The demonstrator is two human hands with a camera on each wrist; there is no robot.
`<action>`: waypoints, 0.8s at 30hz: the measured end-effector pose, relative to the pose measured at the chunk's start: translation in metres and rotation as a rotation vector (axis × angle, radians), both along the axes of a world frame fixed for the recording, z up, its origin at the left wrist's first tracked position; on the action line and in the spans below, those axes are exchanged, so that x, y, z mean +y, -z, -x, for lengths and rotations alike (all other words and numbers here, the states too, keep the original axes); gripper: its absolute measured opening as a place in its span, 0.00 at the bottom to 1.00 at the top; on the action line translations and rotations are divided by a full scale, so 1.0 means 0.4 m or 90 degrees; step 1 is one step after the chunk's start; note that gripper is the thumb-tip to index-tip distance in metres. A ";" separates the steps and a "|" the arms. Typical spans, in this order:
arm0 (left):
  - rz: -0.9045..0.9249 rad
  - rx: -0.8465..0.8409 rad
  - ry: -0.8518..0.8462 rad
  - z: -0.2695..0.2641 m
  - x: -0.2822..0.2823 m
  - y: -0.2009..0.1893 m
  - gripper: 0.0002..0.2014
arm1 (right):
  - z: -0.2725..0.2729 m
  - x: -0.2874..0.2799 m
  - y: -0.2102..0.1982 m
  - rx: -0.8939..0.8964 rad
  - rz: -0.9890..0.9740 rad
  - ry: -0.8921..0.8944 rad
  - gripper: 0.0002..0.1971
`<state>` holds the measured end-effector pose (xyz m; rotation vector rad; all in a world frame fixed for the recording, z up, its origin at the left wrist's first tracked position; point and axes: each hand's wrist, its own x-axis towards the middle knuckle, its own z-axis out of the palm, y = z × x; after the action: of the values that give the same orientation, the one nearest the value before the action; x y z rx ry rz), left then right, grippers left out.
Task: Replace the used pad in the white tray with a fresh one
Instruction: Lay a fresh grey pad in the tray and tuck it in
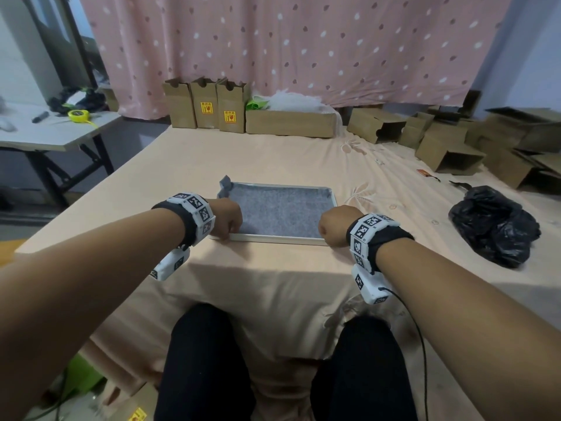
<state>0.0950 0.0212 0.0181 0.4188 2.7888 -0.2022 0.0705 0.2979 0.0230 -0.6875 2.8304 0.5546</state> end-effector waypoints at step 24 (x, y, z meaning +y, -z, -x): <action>-0.332 0.195 -0.447 0.032 -0.018 0.017 0.06 | 0.045 0.082 -0.021 -0.014 0.419 0.399 0.08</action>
<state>0.0821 0.0141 0.0114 -0.5412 3.0545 0.6770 0.0526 0.3307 0.0313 0.1511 2.9515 -0.4934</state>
